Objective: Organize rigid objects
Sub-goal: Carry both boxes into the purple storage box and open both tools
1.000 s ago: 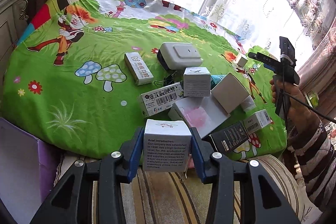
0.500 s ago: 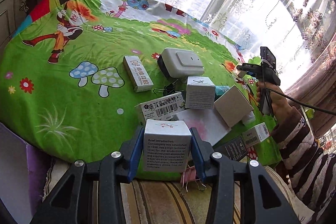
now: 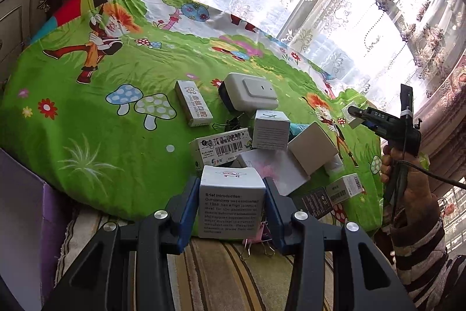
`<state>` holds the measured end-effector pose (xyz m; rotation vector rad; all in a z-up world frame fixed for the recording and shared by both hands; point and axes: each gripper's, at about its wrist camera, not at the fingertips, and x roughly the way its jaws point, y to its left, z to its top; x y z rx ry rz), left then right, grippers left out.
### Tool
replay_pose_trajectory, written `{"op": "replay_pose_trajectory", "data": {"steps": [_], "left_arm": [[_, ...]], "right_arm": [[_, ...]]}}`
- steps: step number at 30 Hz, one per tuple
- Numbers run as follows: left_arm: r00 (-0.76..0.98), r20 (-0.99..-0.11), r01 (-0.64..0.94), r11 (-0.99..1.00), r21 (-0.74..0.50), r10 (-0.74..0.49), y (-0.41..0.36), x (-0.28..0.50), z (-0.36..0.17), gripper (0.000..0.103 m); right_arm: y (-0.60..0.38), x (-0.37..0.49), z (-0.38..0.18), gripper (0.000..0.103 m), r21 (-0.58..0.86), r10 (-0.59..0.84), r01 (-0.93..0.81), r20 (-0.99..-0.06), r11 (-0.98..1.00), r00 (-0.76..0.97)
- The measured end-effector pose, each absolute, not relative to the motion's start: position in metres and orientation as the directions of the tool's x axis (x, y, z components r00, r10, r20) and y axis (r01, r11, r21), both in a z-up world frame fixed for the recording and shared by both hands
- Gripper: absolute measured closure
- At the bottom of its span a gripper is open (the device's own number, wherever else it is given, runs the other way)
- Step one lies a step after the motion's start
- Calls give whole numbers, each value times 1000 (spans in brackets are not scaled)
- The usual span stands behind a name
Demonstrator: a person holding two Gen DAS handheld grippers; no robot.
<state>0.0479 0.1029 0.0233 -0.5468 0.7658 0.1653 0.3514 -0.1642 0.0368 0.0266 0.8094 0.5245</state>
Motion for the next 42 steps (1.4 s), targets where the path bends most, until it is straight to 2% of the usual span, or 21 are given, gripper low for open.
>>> {"op": "replay_pose_trajectory", "data": {"steps": [8, 23, 42], "left_arm": [[731, -680, -333, 840, -428, -56, 97, 26, 28, 59], [754, -655, -341, 822, -455, -50, 86, -30, 35, 59], [730, -681, -478, 750, -457, 51, 110, -90, 49, 59]], "right_arm": [[-168, 277, 63, 64, 282, 534, -482, -654, 830, 536], [-135, 164, 58, 64, 391, 653, -568, -652, 724, 384], [-86, 56, 75, 64, 368, 717, -711, -642, 599, 272]]}}
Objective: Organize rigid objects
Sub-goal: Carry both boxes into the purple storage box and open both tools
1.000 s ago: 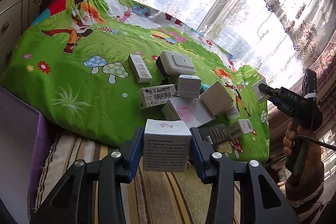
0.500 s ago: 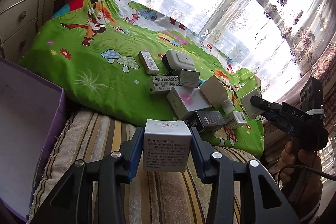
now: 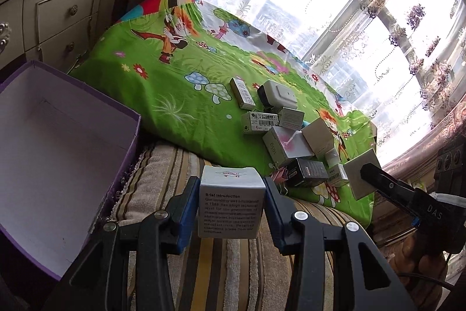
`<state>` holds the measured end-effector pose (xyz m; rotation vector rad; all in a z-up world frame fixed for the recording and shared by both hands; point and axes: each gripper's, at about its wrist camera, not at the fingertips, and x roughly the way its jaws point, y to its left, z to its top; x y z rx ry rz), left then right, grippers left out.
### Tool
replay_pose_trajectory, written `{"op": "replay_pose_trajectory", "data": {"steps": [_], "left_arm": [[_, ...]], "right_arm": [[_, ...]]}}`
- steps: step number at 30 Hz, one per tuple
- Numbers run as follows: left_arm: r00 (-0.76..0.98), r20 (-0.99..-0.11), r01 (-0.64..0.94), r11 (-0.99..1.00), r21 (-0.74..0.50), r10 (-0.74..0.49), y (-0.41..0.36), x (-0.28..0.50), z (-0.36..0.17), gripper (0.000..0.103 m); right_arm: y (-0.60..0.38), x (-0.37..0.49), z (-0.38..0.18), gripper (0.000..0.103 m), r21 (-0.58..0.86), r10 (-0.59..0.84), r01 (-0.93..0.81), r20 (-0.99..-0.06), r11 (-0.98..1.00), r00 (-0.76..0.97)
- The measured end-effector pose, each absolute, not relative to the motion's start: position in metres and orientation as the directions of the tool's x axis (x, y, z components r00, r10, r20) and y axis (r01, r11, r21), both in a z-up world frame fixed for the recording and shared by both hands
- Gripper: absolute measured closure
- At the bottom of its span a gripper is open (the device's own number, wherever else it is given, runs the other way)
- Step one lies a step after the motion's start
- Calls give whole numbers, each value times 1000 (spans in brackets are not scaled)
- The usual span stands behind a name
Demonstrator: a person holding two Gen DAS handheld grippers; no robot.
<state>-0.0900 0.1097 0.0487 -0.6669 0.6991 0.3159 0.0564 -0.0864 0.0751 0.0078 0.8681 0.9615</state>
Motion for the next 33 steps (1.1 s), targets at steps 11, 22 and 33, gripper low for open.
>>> {"op": "replay_pose_trajectory", "data": {"steps": [11, 22, 33], "left_arm": [[727, -670, -561, 692, -453, 151, 154, -130, 57, 59], [707, -660, -660, 570, -490, 252, 207, -180, 55, 59], [672, -654, -728, 473, -497, 347, 236, -216, 59, 59]], "right_arm": [[-11, 4, 67, 64, 276, 695, -839, -701, 470, 159], [72, -53, 65, 64, 179, 655, -939, -753, 293, 61], [138, -97, 58, 64, 126, 621, -983, -784, 130, -18]]}}
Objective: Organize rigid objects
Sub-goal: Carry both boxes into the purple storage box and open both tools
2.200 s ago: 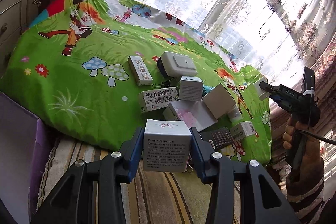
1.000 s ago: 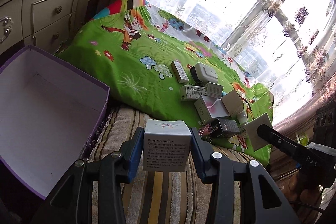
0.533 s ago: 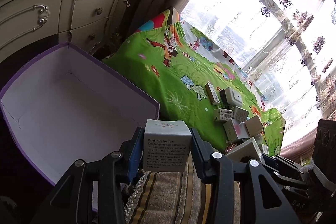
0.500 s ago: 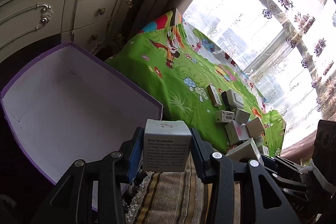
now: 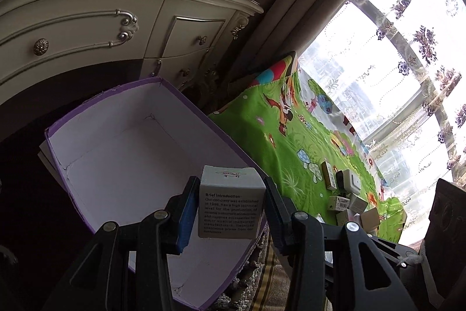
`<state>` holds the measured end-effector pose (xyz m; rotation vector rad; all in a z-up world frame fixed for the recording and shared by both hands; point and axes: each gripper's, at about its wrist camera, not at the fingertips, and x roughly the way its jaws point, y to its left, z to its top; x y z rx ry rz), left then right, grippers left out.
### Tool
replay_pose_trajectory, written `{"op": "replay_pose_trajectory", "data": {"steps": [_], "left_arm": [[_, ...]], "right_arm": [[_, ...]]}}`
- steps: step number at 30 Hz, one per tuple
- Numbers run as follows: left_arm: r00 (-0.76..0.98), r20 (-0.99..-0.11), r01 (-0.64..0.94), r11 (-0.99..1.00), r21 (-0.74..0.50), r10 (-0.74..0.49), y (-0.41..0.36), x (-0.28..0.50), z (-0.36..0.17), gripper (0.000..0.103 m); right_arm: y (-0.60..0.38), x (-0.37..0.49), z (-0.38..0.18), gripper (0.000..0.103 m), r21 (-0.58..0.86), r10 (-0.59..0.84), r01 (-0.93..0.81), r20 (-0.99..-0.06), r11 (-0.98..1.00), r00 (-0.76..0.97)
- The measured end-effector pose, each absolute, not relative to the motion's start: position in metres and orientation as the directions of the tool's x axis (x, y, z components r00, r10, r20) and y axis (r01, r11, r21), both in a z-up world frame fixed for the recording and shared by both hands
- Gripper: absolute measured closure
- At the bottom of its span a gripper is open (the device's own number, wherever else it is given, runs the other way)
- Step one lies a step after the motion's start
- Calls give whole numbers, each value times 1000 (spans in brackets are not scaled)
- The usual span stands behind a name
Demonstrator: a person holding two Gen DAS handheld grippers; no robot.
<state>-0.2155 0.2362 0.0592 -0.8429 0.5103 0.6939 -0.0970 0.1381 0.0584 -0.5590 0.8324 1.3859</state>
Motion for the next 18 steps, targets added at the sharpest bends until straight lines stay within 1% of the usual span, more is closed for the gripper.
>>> {"op": "replay_pose_trajectory", "data": {"steps": [3, 4, 5, 7, 9, 10, 18], "left_arm": [[658, -659, -744, 451, -494, 364, 240, -220, 58, 58], [653, -664, -749, 442, -494, 365, 242, -221, 57, 55], [647, -670, -754, 433, -494, 364, 243, -222, 56, 49], [638, -678, -763, 419, -492, 365, 245, -223, 53, 42], [630, -685, -769, 416, -485, 366, 245, -222, 51, 41], [628, -687, -770, 417, -483, 364, 244, -222, 51, 41], [624, -697, -765, 457, -454, 353, 232, -209, 51, 38]], "right_arm": [[148, -105, 56, 64, 120, 614, -989, -788, 92, -38], [151, -108, 56, 61, 118, 611, -990, -790, 80, -45], [153, -109, 56, 57, 116, 609, -991, -792, 72, -49], [152, -111, 56, 36, 114, 612, -991, -789, 68, -49], [148, -110, 58, 27, 114, 620, -991, -783, 72, -45], [146, -108, 58, 25, 116, 621, -990, -782, 75, -44], [115, -78, 68, 24, 106, 642, -982, -766, 154, 18]]}}
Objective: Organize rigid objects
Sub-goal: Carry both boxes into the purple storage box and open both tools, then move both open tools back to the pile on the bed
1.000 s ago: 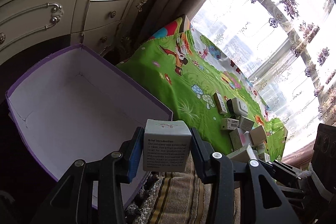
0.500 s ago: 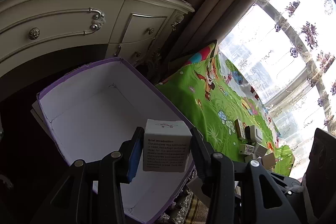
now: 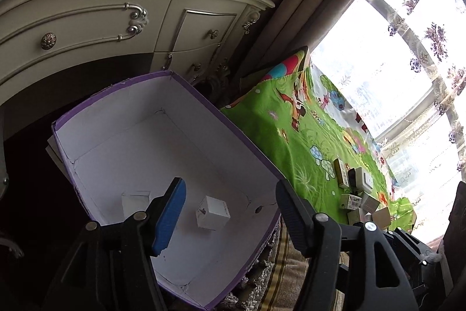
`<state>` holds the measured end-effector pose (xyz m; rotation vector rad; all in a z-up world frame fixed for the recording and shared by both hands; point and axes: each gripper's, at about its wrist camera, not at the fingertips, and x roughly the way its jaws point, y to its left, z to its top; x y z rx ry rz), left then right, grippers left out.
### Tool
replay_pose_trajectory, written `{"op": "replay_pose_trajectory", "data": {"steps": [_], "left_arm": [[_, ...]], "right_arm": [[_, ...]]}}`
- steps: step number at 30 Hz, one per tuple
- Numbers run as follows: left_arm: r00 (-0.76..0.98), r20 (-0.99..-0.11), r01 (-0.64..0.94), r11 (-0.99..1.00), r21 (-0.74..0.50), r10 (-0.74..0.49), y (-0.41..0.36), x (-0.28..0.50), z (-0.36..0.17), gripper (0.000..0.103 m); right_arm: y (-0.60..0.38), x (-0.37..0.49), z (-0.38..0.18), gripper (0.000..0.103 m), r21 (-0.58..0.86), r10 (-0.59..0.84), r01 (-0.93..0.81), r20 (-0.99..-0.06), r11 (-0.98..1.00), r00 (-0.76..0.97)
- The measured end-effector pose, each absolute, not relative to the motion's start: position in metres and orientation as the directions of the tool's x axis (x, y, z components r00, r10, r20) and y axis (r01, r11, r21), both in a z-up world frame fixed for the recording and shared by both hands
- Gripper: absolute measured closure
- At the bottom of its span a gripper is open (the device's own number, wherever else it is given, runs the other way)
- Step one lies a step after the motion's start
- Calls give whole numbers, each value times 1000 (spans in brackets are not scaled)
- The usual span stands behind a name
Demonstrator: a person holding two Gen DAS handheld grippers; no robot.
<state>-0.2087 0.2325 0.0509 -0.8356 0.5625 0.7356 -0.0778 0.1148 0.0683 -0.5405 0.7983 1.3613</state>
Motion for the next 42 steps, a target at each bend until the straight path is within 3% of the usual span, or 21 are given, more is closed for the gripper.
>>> {"op": "replay_pose_trajectory", "data": {"steps": [12, 19, 36, 42], "left_arm": [[607, -754, -687, 642, -340, 250, 183, -148, 38, 35], [636, -757, -590, 728, -350, 151, 151, -117, 33, 35], [625, -781, -388, 858, -337, -24, 81, -41, 23, 35], [587, -807, -316, 898, -306, -69, 55, -5, 20, 35]], "right_arm": [[39, -15, 62, 23, 110, 641, -936, -755, 335, 140], [-16, 25, 51, 23, 218, 663, -877, -736, 427, 140], [-126, 103, 20, 20, 234, 576, -705, -763, 669, 293], [-157, 128, 10, 20, 304, 572, -622, -768, 722, 288]]}}
